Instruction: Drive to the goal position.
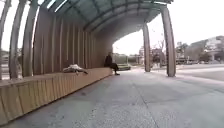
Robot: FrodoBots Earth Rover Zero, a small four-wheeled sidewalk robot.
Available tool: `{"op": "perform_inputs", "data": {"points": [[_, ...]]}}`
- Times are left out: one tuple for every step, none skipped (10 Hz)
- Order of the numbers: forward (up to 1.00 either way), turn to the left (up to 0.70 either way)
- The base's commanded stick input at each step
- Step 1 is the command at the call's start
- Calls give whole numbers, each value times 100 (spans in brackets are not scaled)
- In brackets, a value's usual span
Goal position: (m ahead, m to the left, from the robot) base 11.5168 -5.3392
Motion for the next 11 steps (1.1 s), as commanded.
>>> {"op": "perform_inputs", "data": {"points": [[100,-33],[100,-33],[100,-33],[100,-24],[100,1],[100,7],[100,7],[100,7],[100,7],[100,7],[100,7]]}}
